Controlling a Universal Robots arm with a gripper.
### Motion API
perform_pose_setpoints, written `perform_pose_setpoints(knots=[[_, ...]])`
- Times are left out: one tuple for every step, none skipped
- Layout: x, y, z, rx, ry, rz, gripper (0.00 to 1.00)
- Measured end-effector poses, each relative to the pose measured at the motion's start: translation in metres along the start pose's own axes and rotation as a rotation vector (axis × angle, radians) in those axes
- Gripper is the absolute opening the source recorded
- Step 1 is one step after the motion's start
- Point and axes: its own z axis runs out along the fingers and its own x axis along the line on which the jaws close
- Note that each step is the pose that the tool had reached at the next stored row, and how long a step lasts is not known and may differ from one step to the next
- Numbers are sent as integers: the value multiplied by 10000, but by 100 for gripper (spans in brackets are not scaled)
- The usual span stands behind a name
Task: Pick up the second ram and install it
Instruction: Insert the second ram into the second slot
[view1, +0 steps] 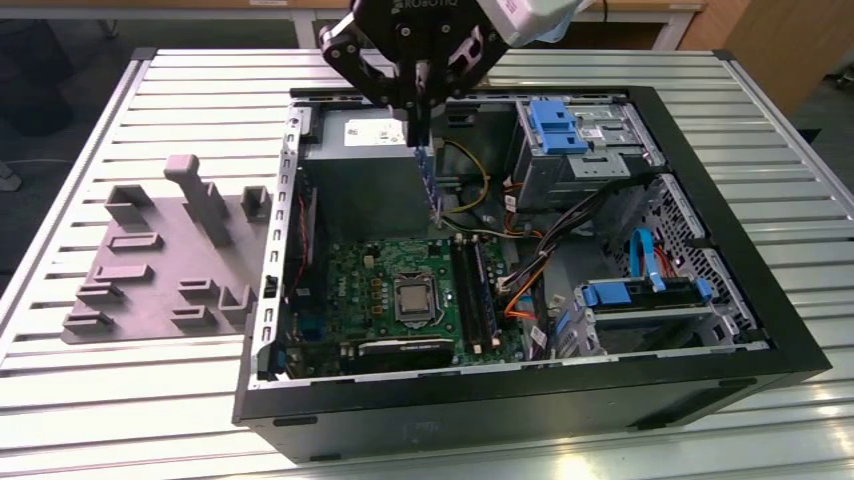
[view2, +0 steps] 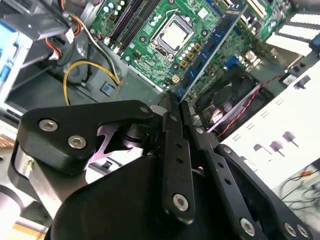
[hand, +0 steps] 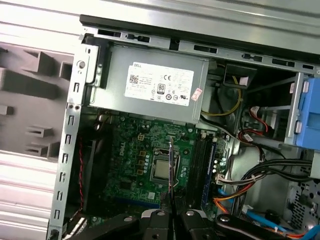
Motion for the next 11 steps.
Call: perform_pose_setpoints(knots=[[0, 0, 1, 0, 3, 173, 14], [0, 0, 1, 0, 4, 274, 14], [0, 0, 1, 0, 4, 287, 14], [0, 0, 1, -1, 4, 288, 14], [0, 0, 1, -1, 4, 289, 14], [0, 0, 1, -1, 4, 290, 14], [0, 0, 1, -1, 4, 291, 14], [0, 0, 1, -1, 4, 292, 14], [-1, 0, 1, -1, 4, 296, 14], [-5, -1, 2, -2, 3, 301, 14], [-15, -2, 3, -3, 2, 308, 14]])
